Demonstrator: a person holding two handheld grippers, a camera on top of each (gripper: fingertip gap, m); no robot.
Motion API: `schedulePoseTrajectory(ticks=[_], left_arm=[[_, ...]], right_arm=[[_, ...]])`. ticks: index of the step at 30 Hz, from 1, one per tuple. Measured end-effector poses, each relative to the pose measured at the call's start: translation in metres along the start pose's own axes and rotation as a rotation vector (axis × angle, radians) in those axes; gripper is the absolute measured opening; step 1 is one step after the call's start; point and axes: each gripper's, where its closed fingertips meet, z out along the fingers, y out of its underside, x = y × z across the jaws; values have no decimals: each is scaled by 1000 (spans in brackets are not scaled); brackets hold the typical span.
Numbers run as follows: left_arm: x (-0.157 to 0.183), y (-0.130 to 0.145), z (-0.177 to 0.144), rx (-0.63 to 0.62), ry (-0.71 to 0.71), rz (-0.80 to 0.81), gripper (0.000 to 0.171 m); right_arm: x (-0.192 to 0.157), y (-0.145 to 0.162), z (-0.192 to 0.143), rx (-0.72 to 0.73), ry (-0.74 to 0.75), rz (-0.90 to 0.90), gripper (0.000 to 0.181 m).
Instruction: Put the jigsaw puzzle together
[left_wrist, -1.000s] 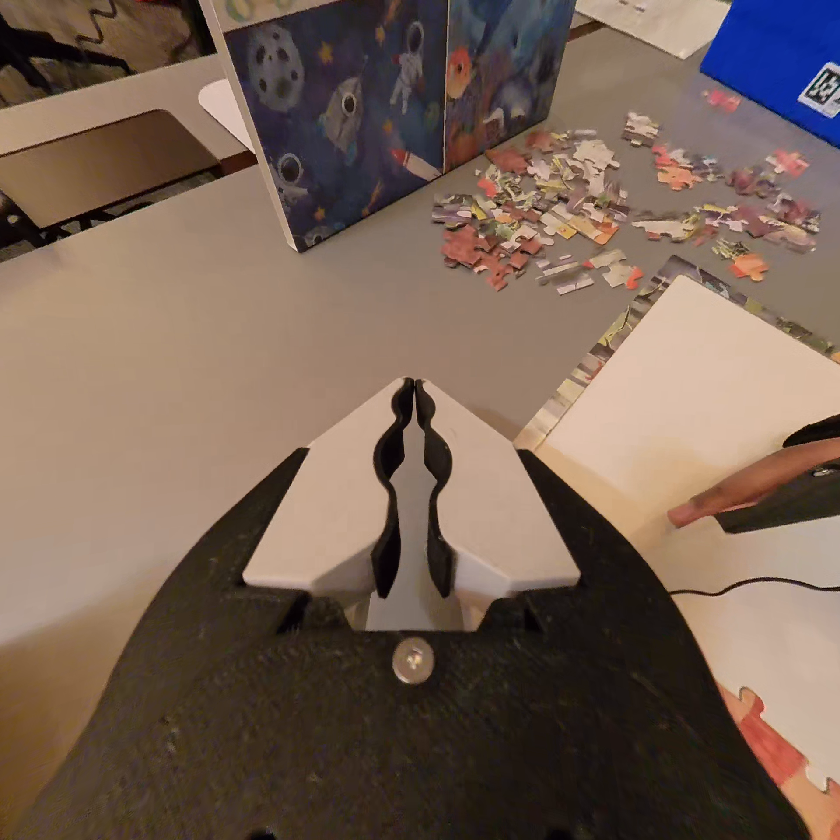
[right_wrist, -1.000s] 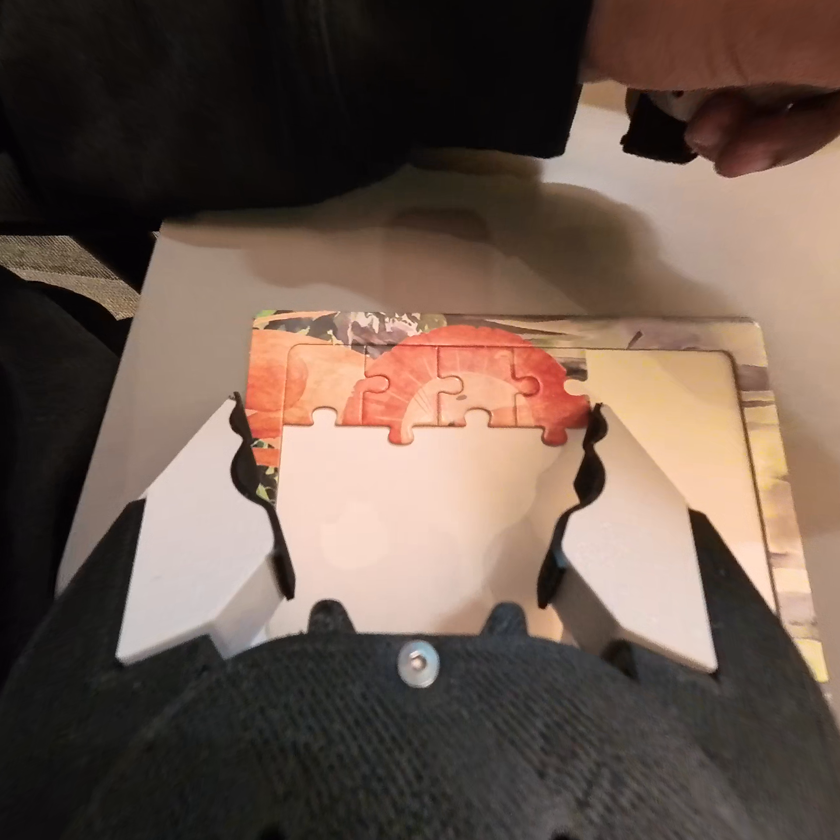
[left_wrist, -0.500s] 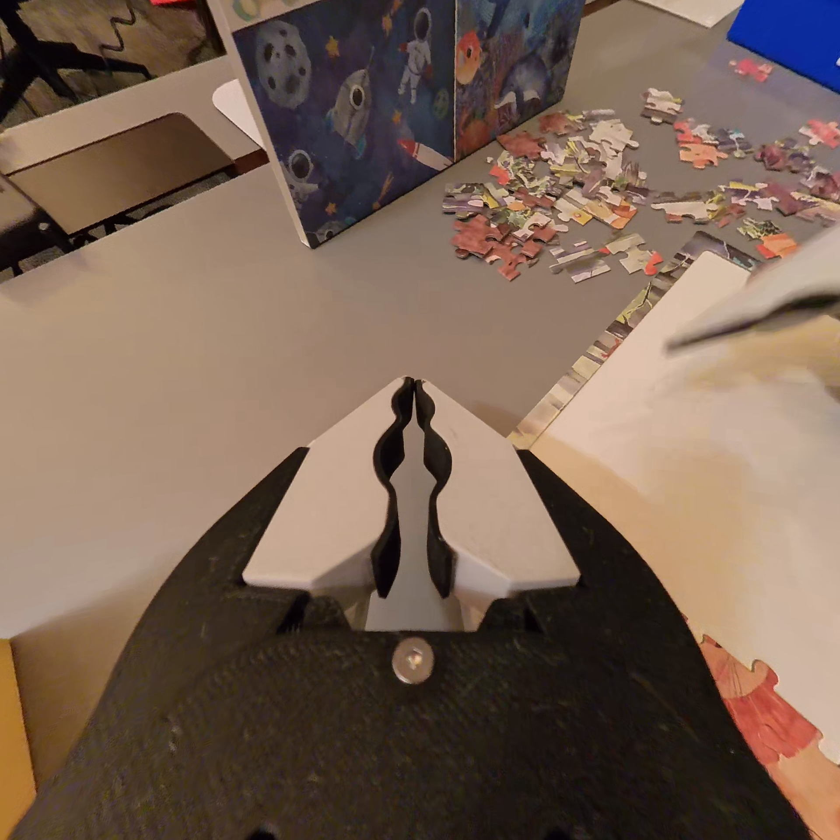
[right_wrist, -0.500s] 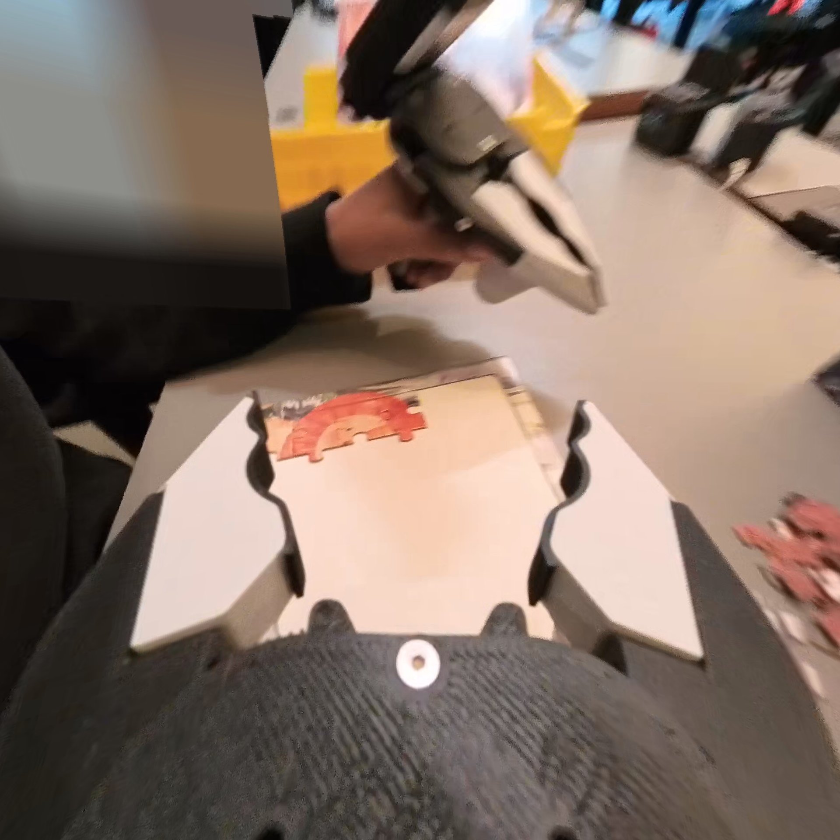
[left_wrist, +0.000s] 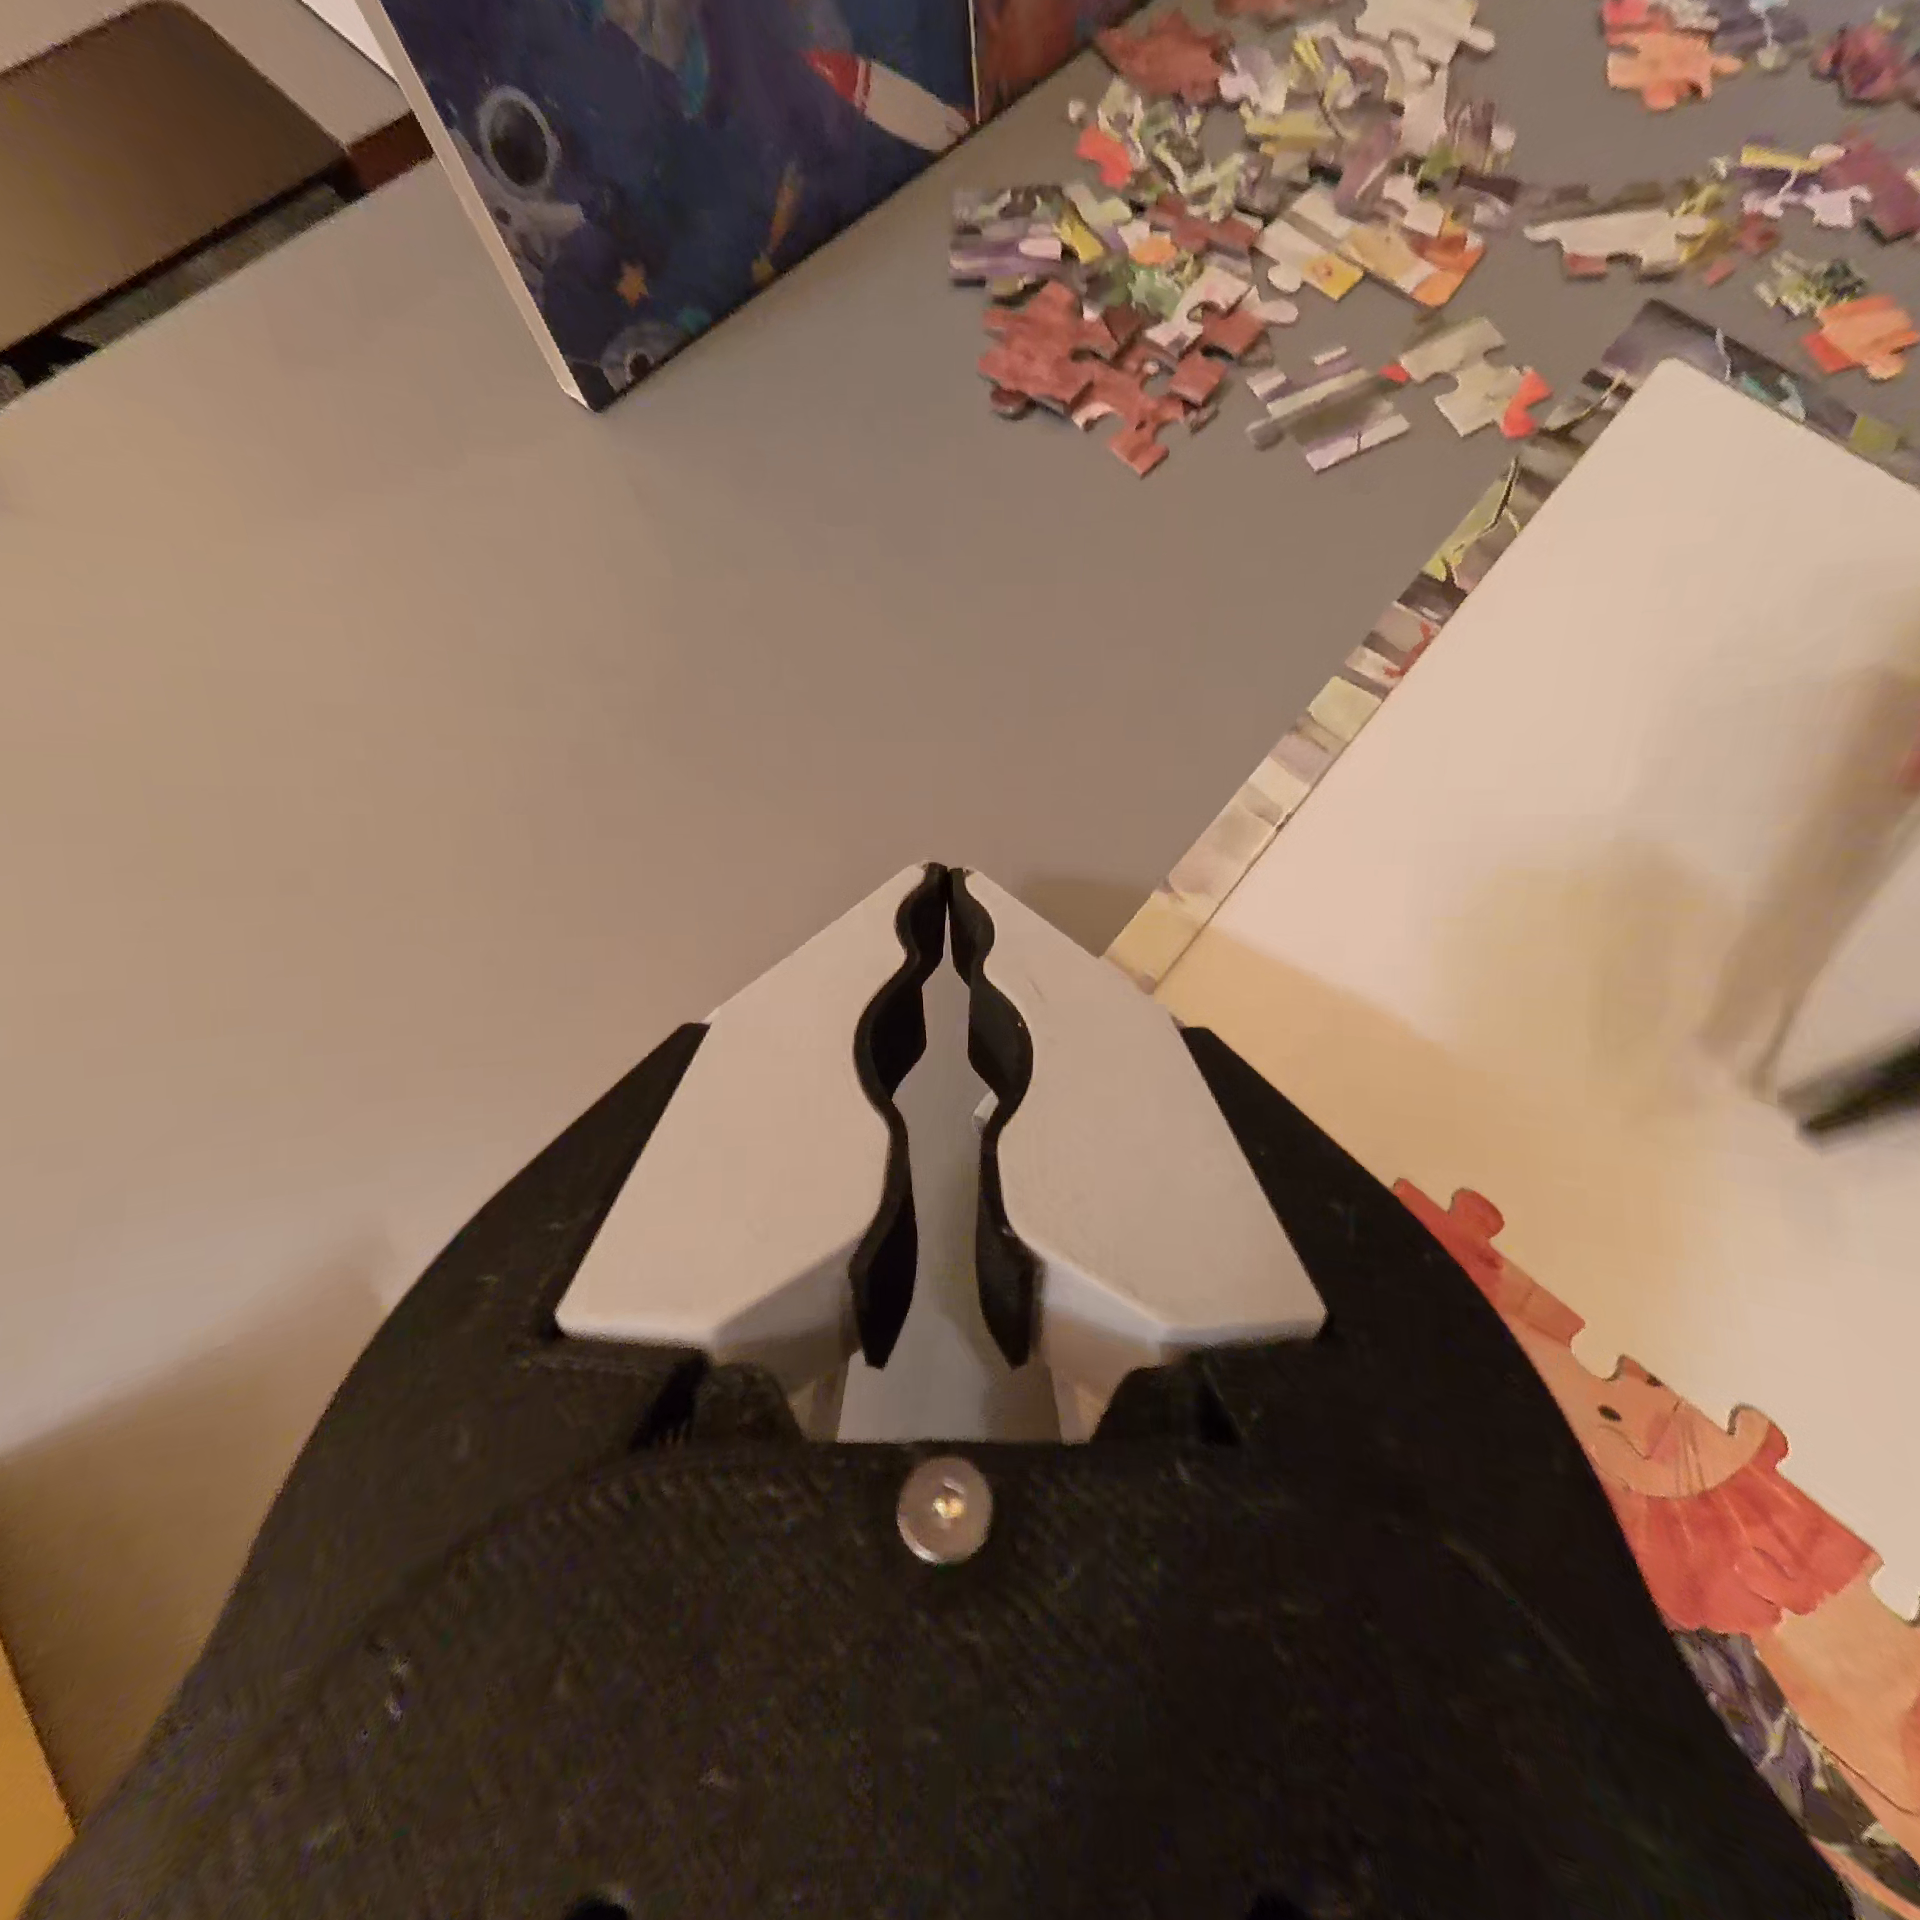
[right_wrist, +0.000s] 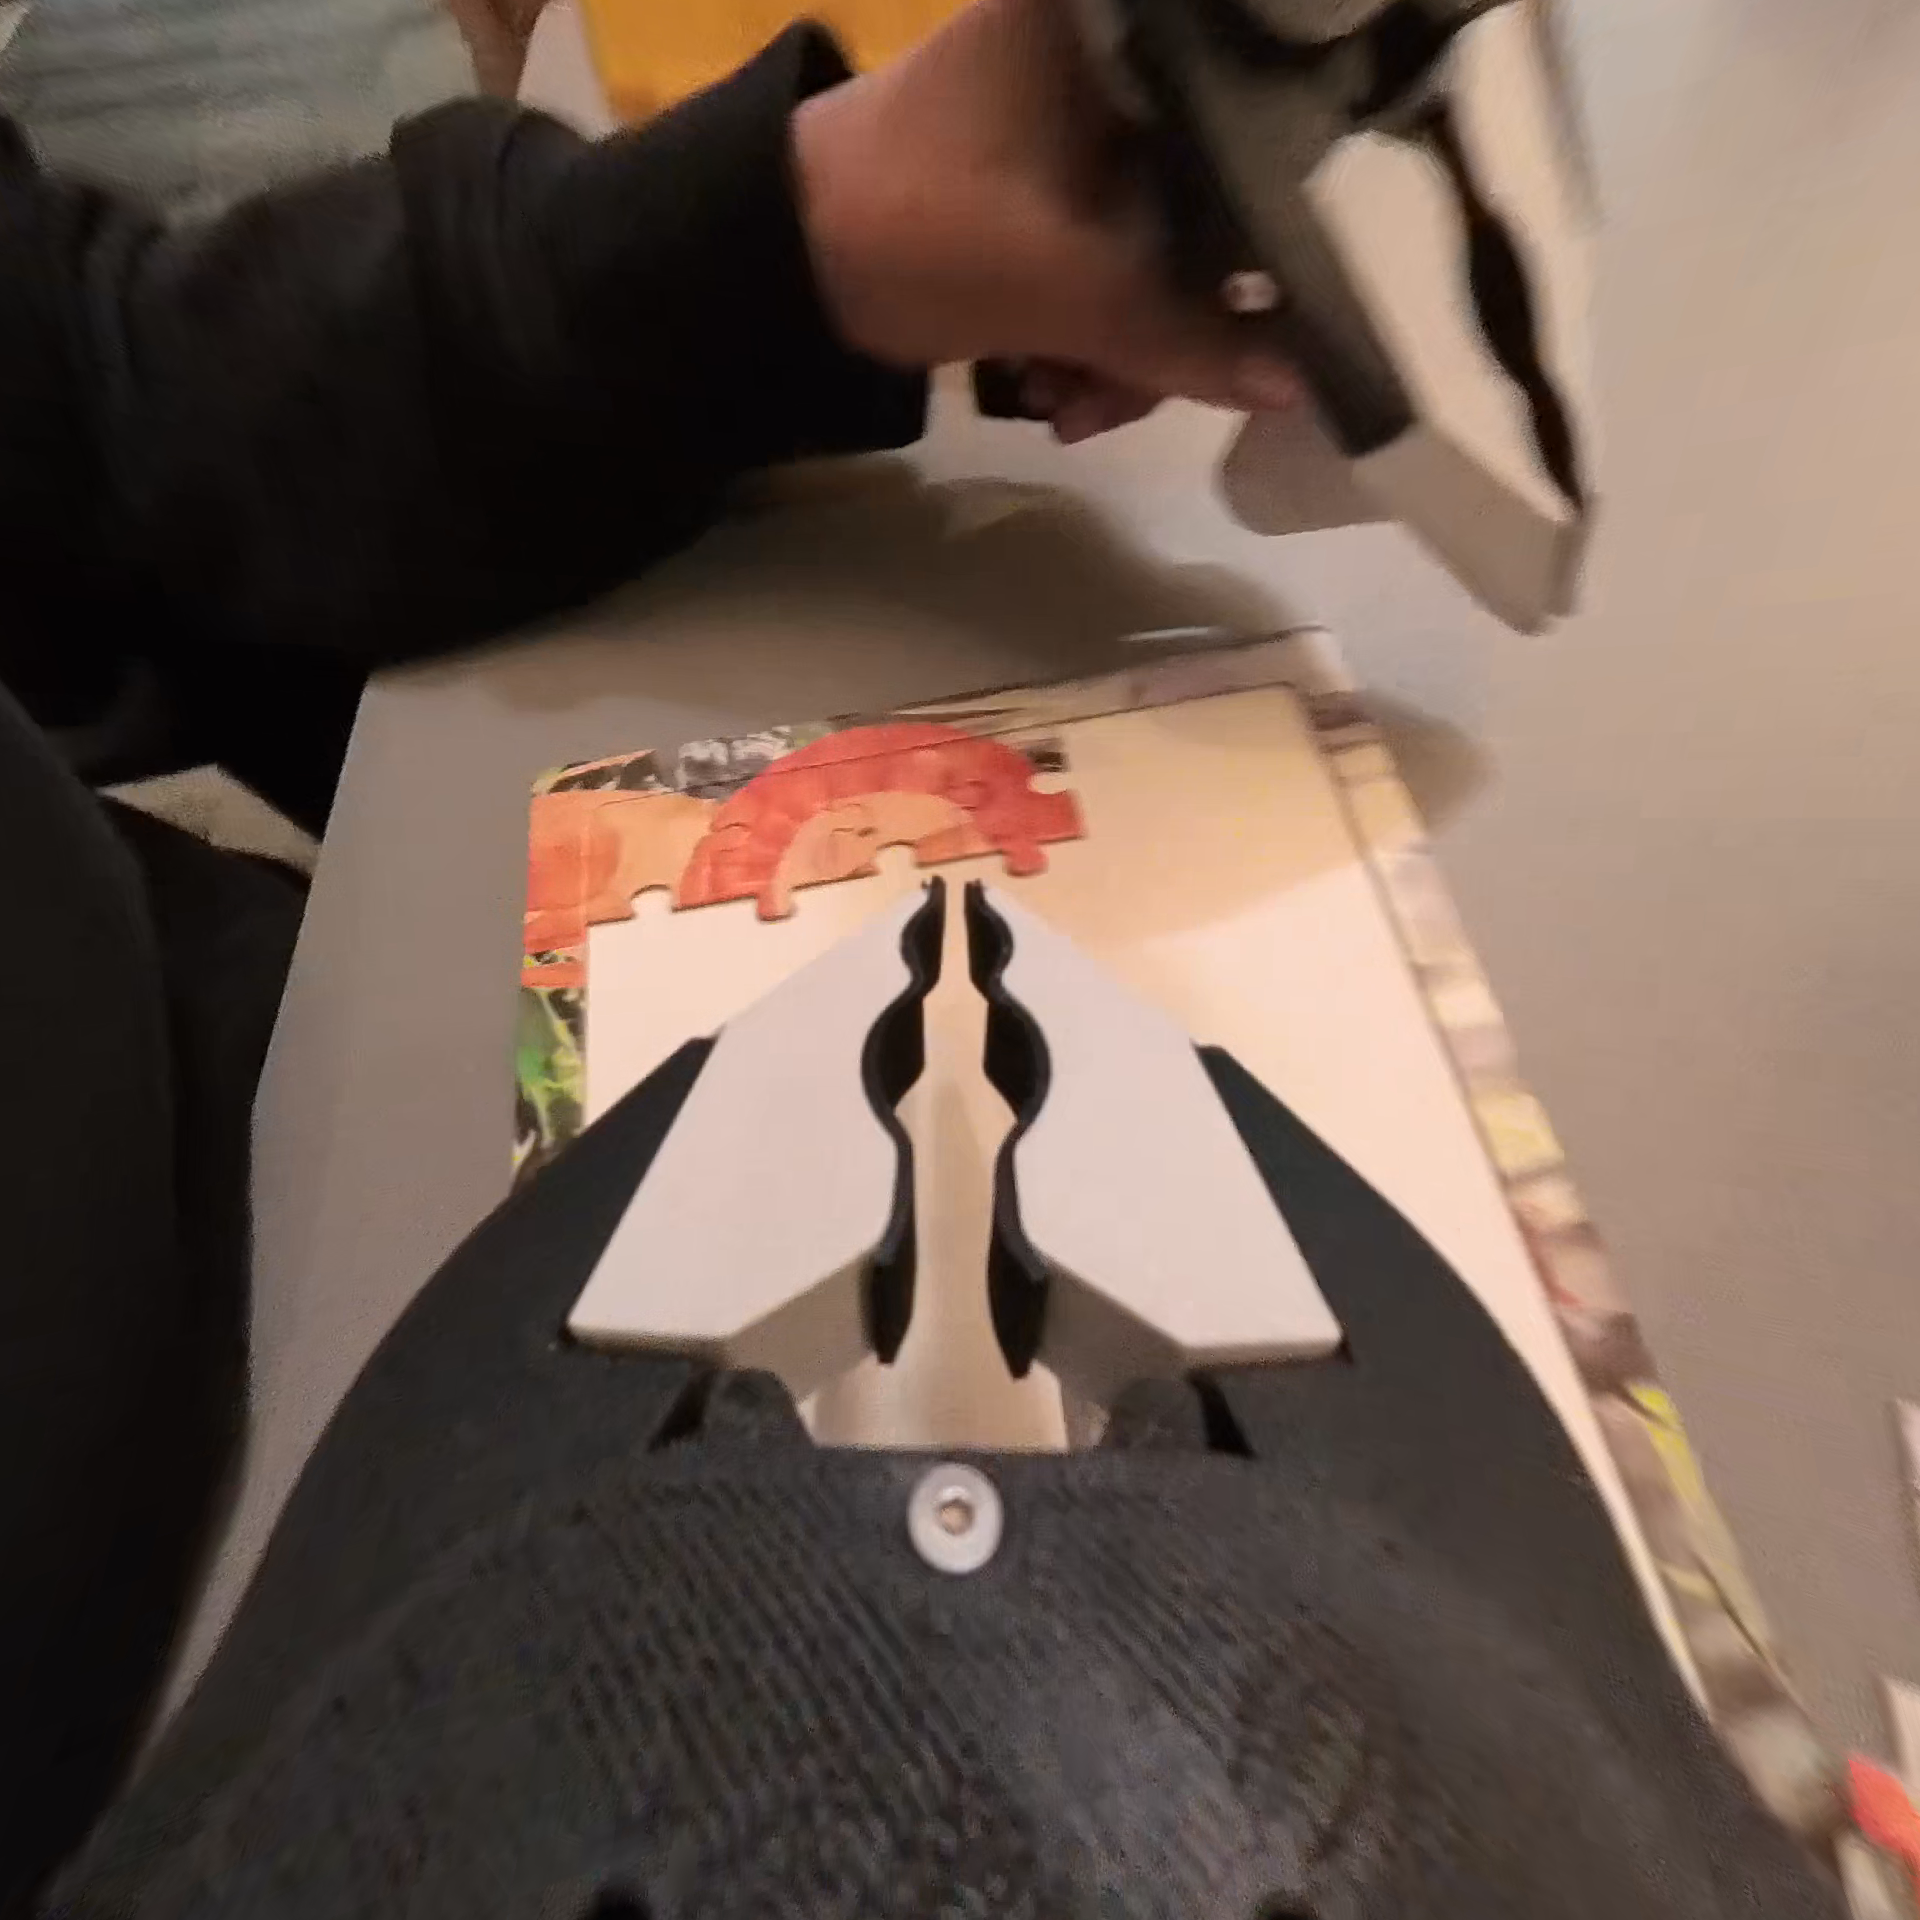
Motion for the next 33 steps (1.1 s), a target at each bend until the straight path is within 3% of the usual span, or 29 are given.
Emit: schedulePoseTrajectory(ticks=[3, 8, 13, 21, 26, 33], left_arm=[[2, 6, 4, -37, -4, 18, 0], [9, 25, 12, -151, 33, 11, 0], [20, 24, 11, -142, 137, -72, 0], [27, 23, 13, -142, 158, -59, 0], [29, 19, 12, -126, 153, -31, 0], [26, -24, -13, 134, 176, -91, 0]], right_arm=[[-18, 3, 22, -47, -20, -60, 0], [-8, 11, 37, -125, 49, -43, 0], [-8, 13, 45, -130, 28, -19, 0], [-5, 11, 47, -127, 36, -34, 1], [3, 0, 30, -43, 71, -40, 4], [52, -10, -31, 147, 210, 58, 5]])
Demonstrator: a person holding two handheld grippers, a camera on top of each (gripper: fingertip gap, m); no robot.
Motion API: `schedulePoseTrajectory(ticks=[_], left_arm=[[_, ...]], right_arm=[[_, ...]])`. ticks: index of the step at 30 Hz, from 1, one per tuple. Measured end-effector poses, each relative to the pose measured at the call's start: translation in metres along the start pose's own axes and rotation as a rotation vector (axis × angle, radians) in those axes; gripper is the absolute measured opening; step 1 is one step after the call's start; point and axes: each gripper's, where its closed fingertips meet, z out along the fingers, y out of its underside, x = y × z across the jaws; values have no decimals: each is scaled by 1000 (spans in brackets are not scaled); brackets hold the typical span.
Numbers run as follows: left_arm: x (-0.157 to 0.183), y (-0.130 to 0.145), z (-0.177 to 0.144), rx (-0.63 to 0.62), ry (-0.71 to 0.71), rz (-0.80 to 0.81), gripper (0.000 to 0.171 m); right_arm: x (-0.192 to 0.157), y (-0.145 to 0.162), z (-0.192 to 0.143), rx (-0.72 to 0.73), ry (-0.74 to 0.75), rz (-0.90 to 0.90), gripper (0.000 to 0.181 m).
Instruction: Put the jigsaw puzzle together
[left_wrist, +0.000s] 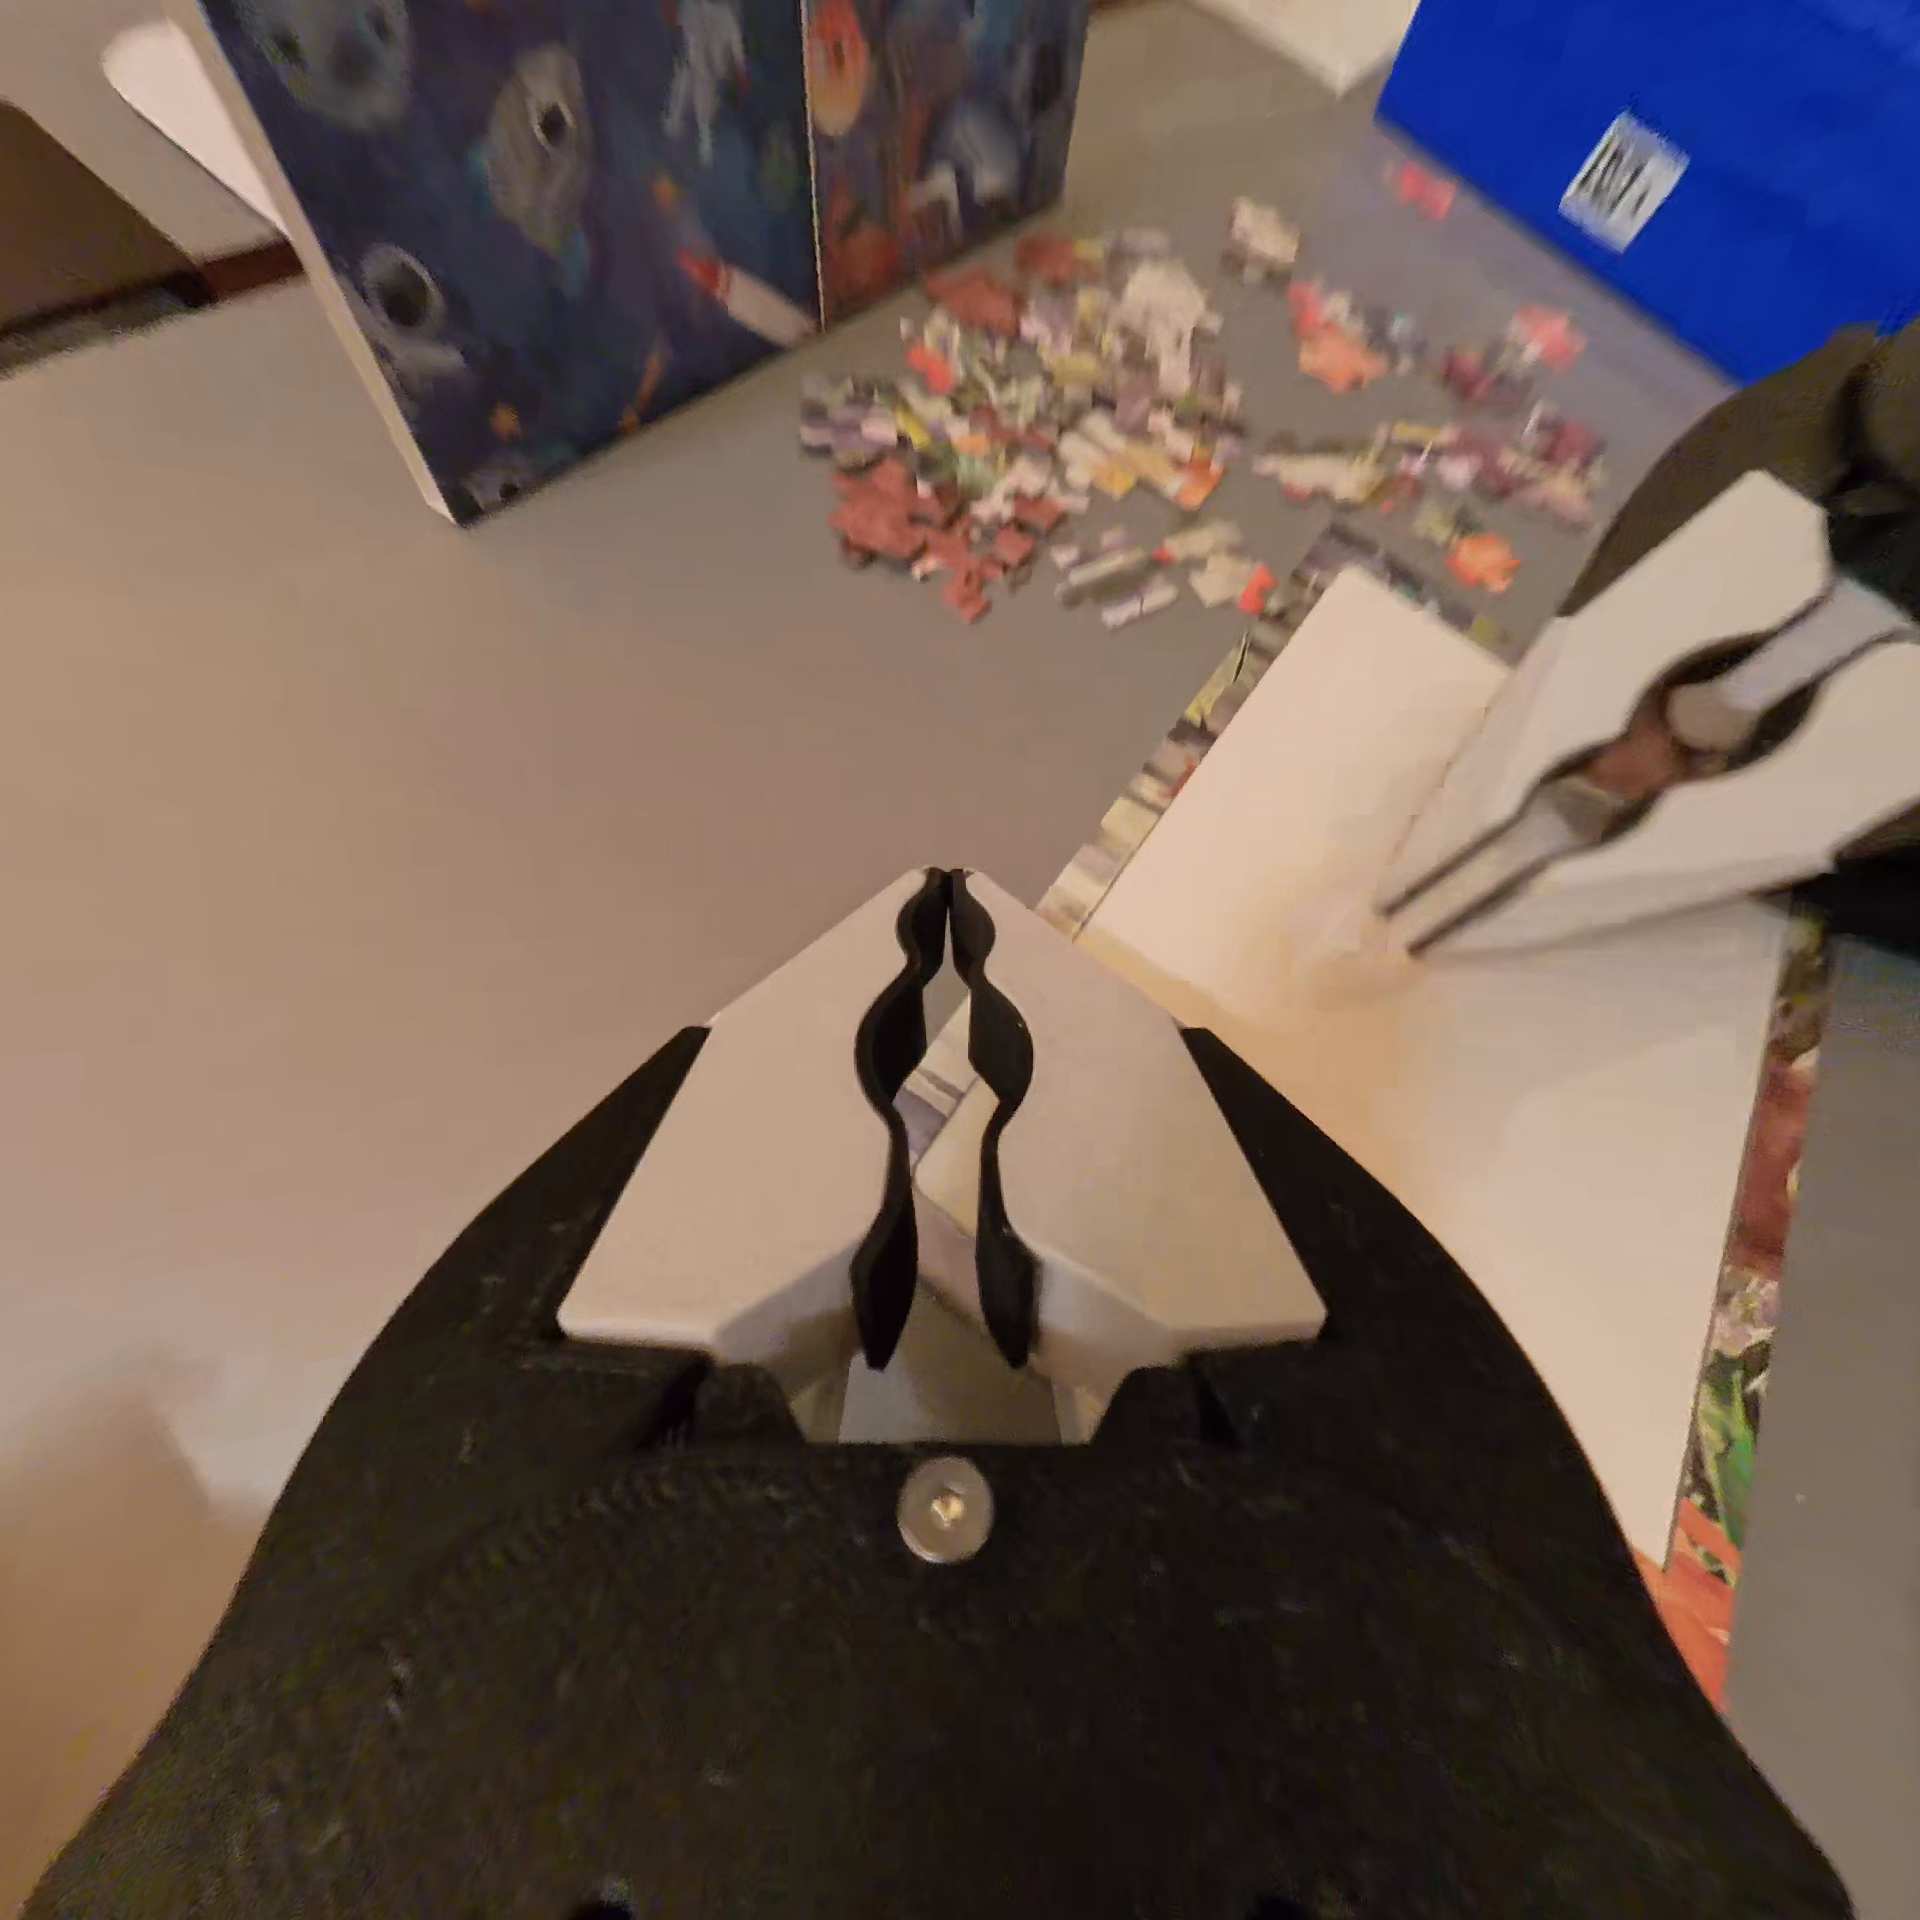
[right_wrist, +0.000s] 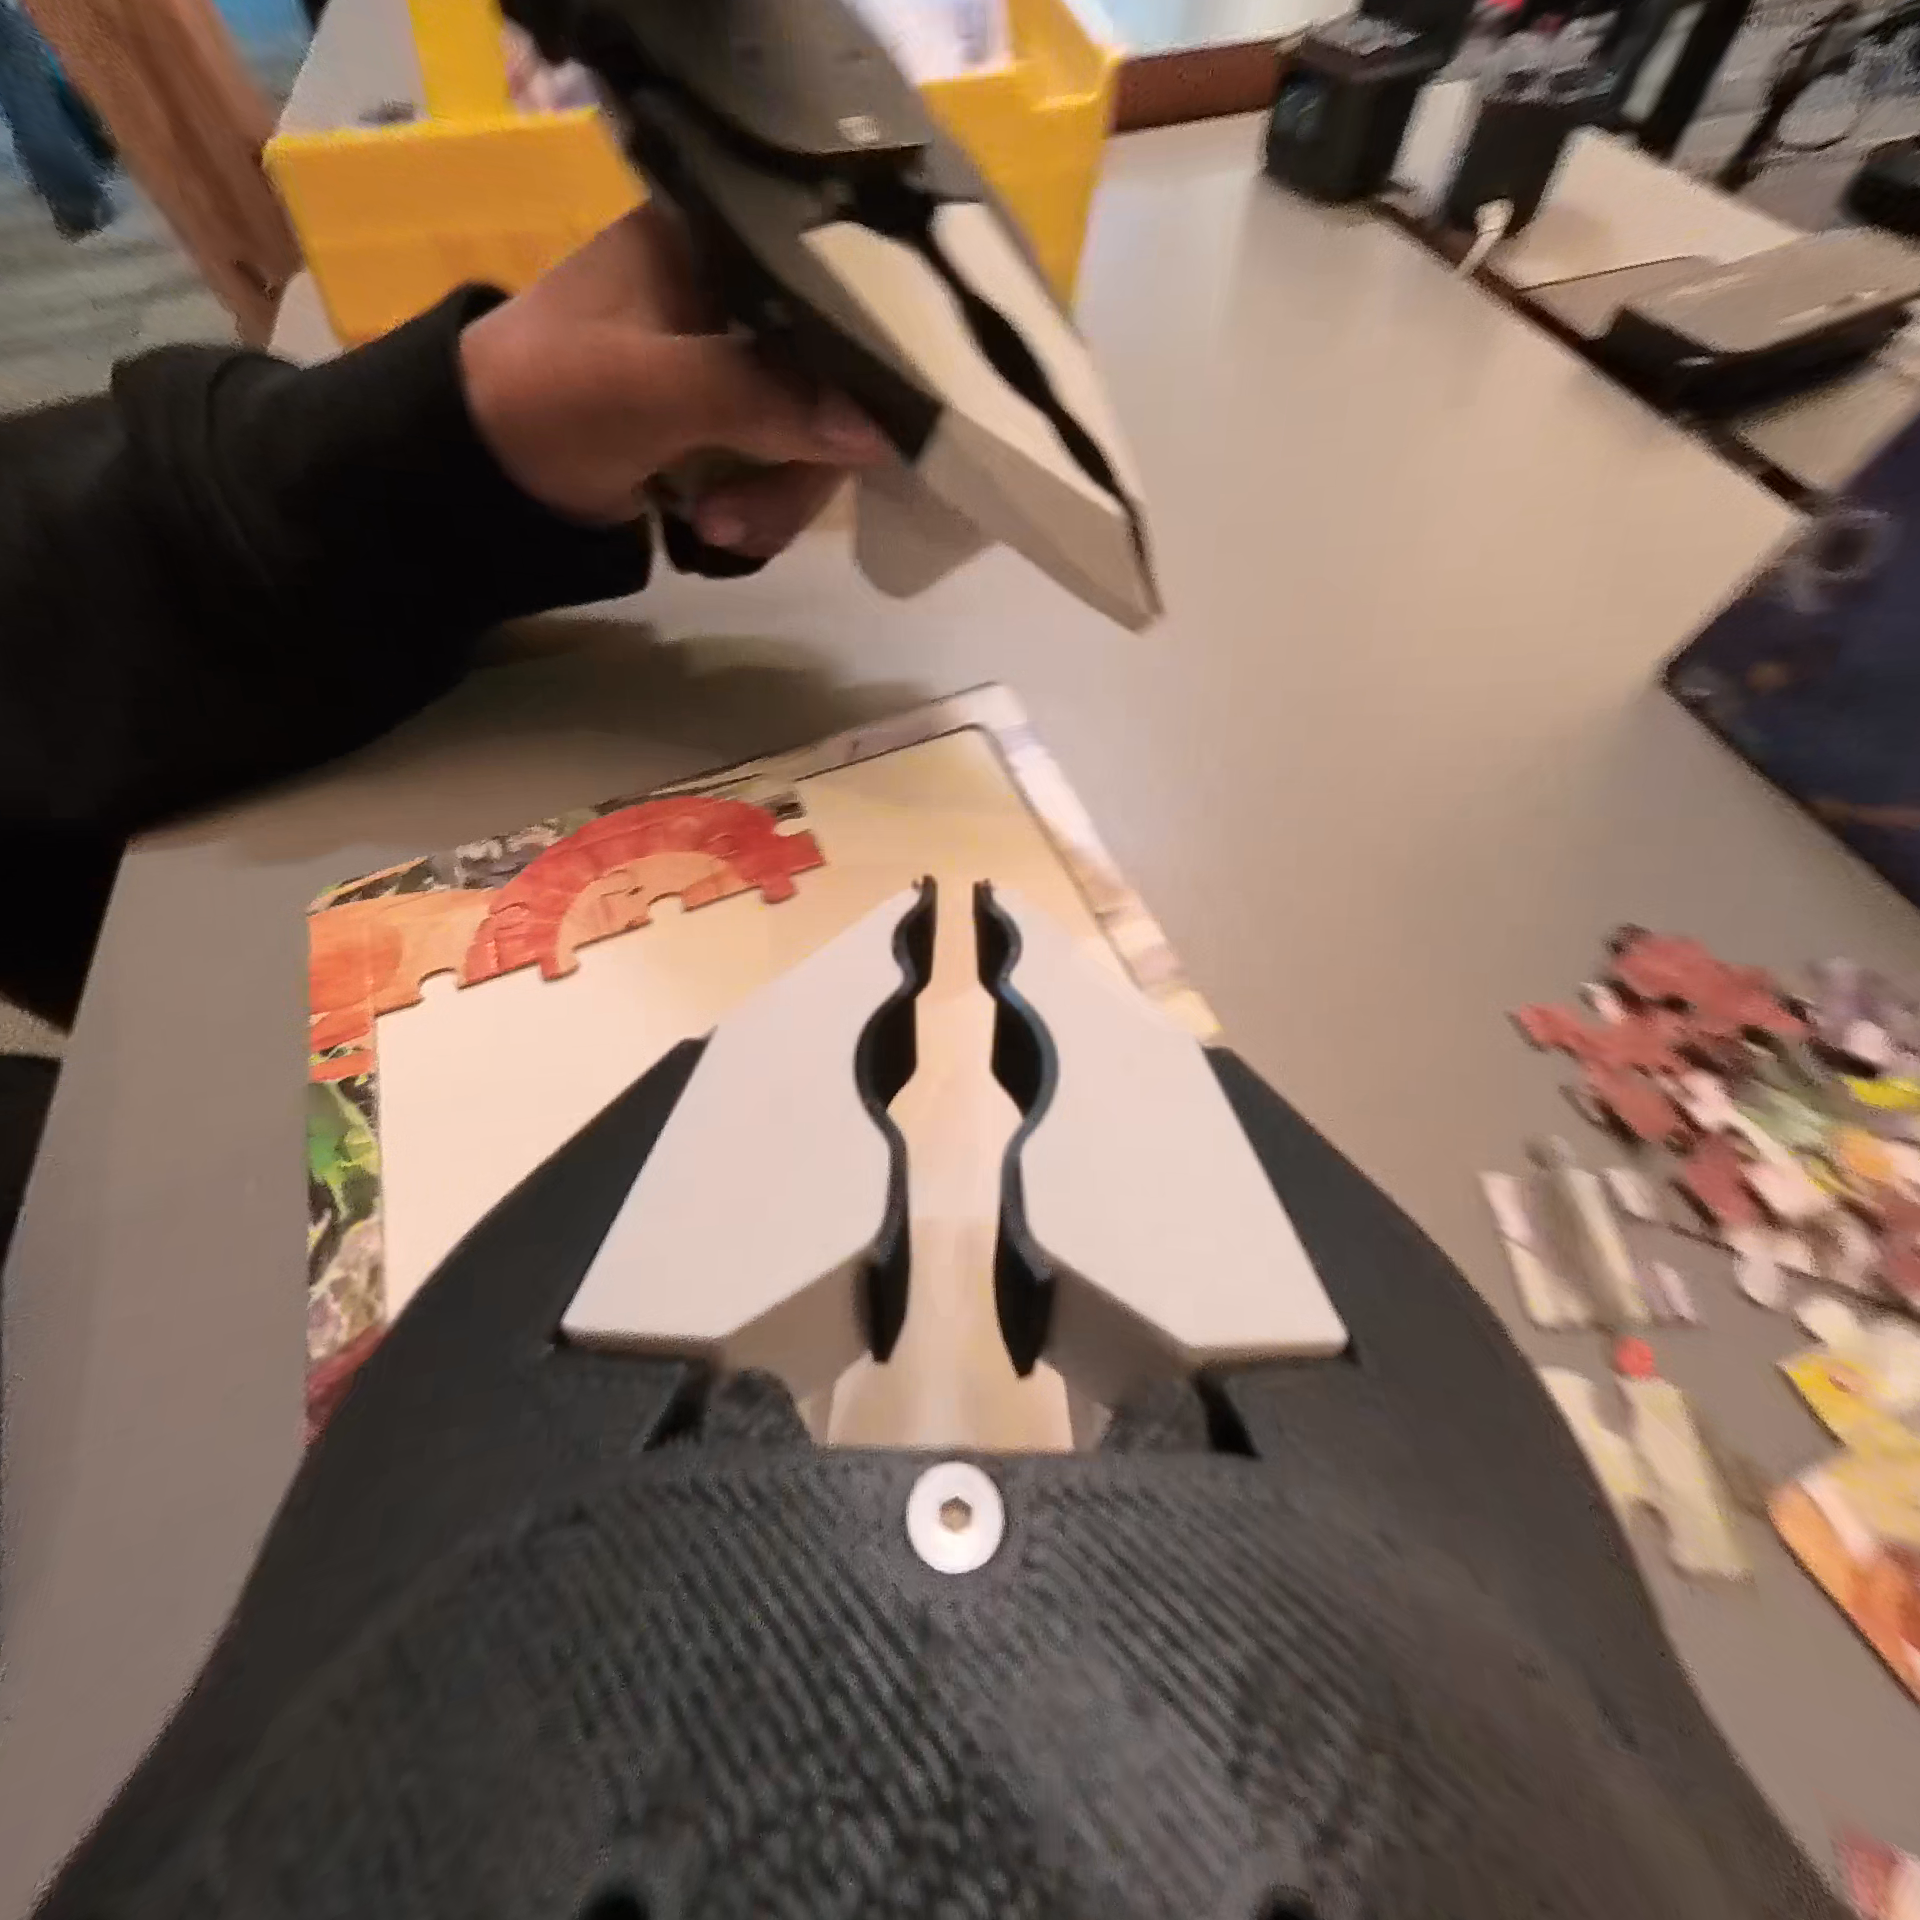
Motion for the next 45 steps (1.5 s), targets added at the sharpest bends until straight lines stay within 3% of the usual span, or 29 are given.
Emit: schedulePoseTrajectory(ticks=[5, 11, 18, 23, 37, 45], left_arm=[[-5, -21, -16, 142, 15, -54, 0], [-7, -22, -18, 155, -2, -39, 0], [-4, -22, -16, 158, 3, -24, 0], [3, -23, -14, 158, 20, -3, 0], [10, -22, -9, 156, 23, 42, 0], [13, -23, -9, 159, 33, 46, 0]], right_arm=[[55, -7, -46, 86, 160, 39, 6], [93, -12, -98, 183, 311, 60, 6], [117, 3, -134, 165, 478, -4, 3], [110, 7, -125, 159, 419, 40, 6], [63, 18, -68, 17, 282, -105, 7], [54, 20, -59, 26, 229, -78, 7]])
